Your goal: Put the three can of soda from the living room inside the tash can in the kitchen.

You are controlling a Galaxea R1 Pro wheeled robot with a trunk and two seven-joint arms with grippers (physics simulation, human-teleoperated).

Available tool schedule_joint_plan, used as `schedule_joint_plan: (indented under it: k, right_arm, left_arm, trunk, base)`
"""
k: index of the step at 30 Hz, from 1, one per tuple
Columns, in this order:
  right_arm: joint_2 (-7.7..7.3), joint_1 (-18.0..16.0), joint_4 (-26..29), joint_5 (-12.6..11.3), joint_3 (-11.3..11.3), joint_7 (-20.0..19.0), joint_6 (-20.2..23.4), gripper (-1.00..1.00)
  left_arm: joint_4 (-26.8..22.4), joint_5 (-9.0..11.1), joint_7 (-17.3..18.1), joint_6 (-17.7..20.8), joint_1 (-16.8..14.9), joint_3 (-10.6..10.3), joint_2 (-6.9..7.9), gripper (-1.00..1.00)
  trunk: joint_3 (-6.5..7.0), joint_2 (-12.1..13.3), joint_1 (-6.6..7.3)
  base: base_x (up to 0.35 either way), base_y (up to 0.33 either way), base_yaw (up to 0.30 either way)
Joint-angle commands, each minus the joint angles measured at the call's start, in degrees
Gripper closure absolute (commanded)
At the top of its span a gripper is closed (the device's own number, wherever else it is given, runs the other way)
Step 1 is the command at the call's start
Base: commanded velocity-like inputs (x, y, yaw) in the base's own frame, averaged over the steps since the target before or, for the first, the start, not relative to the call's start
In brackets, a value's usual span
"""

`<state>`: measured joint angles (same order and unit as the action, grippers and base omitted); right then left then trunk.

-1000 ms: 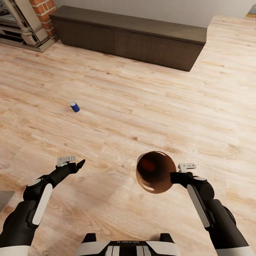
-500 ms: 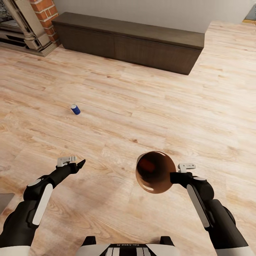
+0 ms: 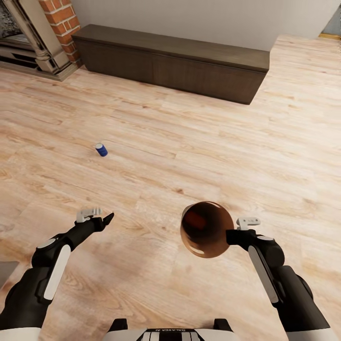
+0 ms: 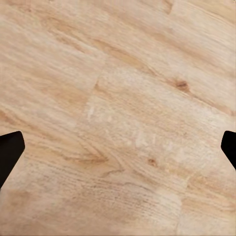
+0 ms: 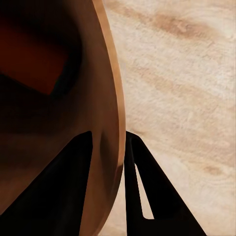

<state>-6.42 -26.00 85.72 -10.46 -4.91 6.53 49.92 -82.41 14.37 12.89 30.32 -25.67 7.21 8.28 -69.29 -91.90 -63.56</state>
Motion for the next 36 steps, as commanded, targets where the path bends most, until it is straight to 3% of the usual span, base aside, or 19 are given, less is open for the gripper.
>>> schedule_joint_plan:
  k: [1, 16, 36]
  right_arm:
    - [0.05, 0.0, 0.0, -0.8, -0.1, -0.1, -0.1, 1.0]
    - [0.18, 0.0, -0.1, -0.8, -0.1, -0.1, -0.1, 1.0]
    - [0.27, 0.0, -0.2, -0.9, -0.2, -0.1, -0.1, 1.0]
  left_arm:
    - [0.0, 0.0, 0.0, 0.0, 0.0, 0.0, -0.07, -1.0]
    - [0.1, -0.2, -0.1, 0.0, 0.0, 0.0, -0.2, -1.0]
    - [0.1, -0.3, -0.1, 0.0, 0.0, -0.1, -0.2, -1.0]
  trunk:
    - [0.1, 0.0, 0.0]
    - [1.43, 0.0, 0.0]
    - [2.95, 0.0, 0.0]
  base:
    - [0.074, 0.0, 0.0]
    - [0.24, -0.133, 0.081]
    - [0.296, -0.15, 0.166]
